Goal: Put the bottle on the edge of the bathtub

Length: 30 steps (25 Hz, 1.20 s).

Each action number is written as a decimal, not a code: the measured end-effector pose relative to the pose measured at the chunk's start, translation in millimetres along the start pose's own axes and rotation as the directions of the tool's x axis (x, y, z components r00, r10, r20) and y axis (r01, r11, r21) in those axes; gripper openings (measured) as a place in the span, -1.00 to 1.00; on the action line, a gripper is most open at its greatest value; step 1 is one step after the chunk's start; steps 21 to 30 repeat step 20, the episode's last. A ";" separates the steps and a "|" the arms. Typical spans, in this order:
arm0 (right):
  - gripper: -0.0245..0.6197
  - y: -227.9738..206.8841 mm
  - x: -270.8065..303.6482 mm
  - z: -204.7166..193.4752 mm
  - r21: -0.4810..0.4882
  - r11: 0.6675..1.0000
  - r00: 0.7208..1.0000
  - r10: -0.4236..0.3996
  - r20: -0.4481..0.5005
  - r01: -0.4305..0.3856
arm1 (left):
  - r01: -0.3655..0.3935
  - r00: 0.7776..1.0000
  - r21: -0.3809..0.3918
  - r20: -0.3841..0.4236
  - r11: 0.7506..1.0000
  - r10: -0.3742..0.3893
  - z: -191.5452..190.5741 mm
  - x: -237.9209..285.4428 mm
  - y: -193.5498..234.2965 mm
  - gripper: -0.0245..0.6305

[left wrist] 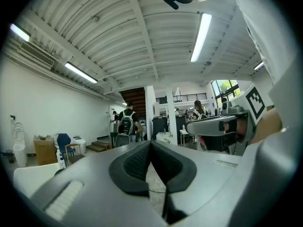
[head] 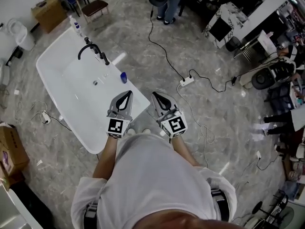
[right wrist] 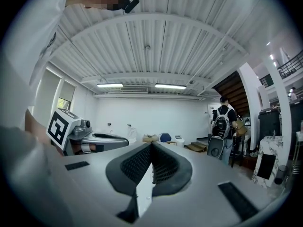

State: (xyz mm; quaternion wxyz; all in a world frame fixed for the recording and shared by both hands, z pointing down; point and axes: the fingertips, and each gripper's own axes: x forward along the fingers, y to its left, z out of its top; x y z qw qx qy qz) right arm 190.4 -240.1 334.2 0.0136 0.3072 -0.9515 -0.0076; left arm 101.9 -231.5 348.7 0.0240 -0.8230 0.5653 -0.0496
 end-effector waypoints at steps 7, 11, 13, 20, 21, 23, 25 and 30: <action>-0.92 0.1 -3.9 11.7 -0.028 1.000 1.000 0.011 0.018 -0.010 | 0.021 1.000 -0.004 0.003 1.000 -0.021 9.8 -5.8 -7.8 -0.93; -0.92 -1.8 -7.4 8.4 -0.026 1.000 1.000 0.004 0.014 -0.004 | 0.034 0.999 -0.008 0.004 0.999 -0.034 9.3 -3.8 -8.3 -0.93; -0.92 -1.4 -10.0 7.6 -0.021 1.000 1.000 -0.001 0.014 0.001 | 0.044 0.999 -0.014 -0.002 0.999 -0.044 4.2 -3.5 -10.9 -0.93; -0.92 8.3 -3.7 17.4 -0.033 0.999 0.999 0.000 0.035 0.001 | 0.078 0.997 -0.024 -0.012 0.997 -0.078 -2.9 -0.6 -8.5 -0.94; -0.92 8.3 -3.7 17.4 -0.033 0.999 0.999 0.000 0.035 0.001 | 0.078 0.997 -0.024 -0.012 0.997 -0.078 -2.9 -0.6 -8.5 -0.94; -0.92 8.3 -3.7 17.4 -0.033 0.999 0.999 0.000 0.035 0.001 | 0.078 0.997 -0.024 -0.012 0.997 -0.078 -2.9 -0.6 -8.5 -0.94; -0.92 8.3 -3.7 17.4 -0.033 0.999 0.999 0.000 0.035 0.001 | 0.078 0.997 -0.024 -0.012 0.997 -0.078 -2.9 -0.6 -8.5 -0.94; -0.92 8.3 -3.7 17.4 -0.033 0.999 0.999 0.000 0.035 0.001 | 0.078 0.997 -0.024 -0.012 0.997 -0.078 -2.9 -0.6 -8.5 -0.94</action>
